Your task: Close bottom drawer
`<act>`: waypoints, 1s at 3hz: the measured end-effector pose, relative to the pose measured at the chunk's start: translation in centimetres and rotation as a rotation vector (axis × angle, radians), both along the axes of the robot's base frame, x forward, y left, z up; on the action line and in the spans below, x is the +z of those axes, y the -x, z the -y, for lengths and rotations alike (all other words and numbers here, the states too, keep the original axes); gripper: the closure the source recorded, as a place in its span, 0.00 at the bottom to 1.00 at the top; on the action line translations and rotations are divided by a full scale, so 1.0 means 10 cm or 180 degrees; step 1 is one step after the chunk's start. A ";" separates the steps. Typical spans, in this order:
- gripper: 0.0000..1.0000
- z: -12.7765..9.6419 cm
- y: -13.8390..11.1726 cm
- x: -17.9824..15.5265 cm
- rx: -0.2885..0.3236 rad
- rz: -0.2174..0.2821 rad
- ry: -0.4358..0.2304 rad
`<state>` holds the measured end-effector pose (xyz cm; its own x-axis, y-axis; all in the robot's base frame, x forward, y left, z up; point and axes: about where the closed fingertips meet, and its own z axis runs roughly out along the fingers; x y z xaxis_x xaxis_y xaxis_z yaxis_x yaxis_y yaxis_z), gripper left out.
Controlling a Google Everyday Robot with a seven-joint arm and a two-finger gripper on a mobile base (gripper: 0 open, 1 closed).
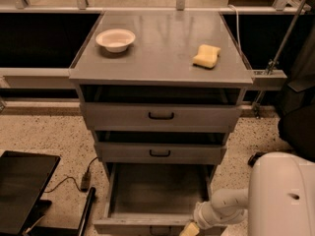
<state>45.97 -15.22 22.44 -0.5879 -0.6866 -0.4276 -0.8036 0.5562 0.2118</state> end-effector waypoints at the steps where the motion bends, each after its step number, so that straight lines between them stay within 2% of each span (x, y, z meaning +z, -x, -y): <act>1: 0.00 -0.09 -0.02 0.52 -0.0074 0.0368 0.0145; 2: 0.00 -0.13 0.46 0.58 -0.0183 0.0428 0.0246; 3: 0.00 0.01 1.25 0.25 -0.0173 0.0242 0.0224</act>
Offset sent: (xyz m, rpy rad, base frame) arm -0.1819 0.0194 0.0443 -0.1281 -0.0538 -0.0593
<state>33.44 -15.27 24.95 -0.5928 -0.6846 -0.4242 -0.7842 0.6106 0.1104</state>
